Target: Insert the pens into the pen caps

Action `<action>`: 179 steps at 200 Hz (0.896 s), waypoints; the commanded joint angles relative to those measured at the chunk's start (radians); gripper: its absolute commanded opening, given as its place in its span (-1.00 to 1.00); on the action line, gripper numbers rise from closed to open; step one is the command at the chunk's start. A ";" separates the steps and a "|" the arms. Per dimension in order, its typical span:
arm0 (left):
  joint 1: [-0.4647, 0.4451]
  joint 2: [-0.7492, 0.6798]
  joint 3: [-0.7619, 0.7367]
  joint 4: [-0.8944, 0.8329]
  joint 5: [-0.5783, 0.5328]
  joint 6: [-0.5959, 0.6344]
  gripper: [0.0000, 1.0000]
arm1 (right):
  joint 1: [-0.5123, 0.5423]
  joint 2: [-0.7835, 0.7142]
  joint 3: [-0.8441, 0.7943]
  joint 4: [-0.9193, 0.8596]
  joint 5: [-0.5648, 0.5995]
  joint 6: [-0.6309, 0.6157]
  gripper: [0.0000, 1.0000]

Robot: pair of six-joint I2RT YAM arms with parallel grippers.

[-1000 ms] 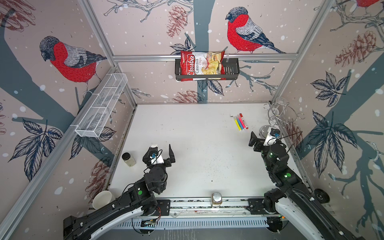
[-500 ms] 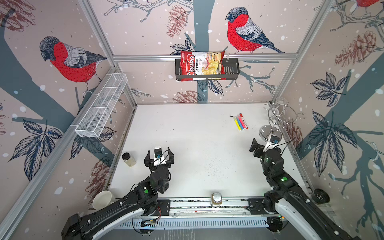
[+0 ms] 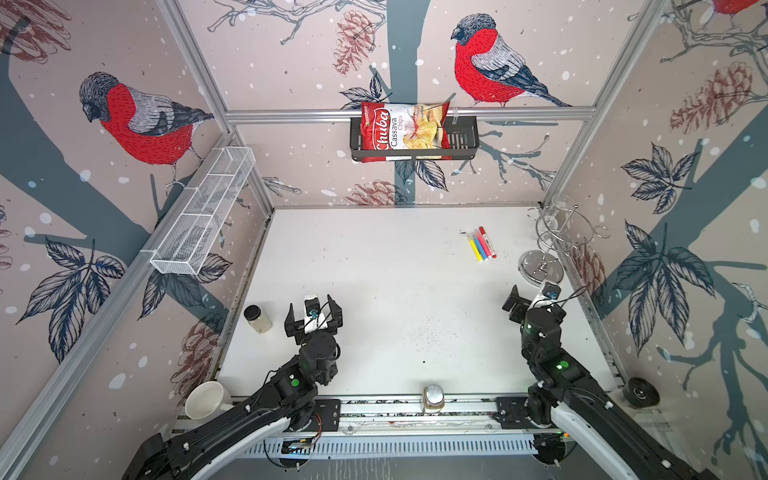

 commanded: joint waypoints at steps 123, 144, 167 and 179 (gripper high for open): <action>0.039 -0.048 -0.101 0.109 -0.013 -0.001 0.94 | 0.012 -0.096 -0.148 0.247 0.105 -0.073 0.99; 0.066 -0.045 -0.111 0.146 0.007 0.023 0.94 | -0.002 -0.081 -0.158 0.289 0.104 -0.089 0.99; 0.100 -0.034 -0.122 0.197 0.042 0.041 0.94 | -0.014 -0.045 -0.157 0.322 0.099 -0.094 0.99; 0.119 -0.020 -0.129 0.236 0.059 0.054 0.94 | -0.015 -0.021 -0.160 0.356 0.098 -0.101 0.99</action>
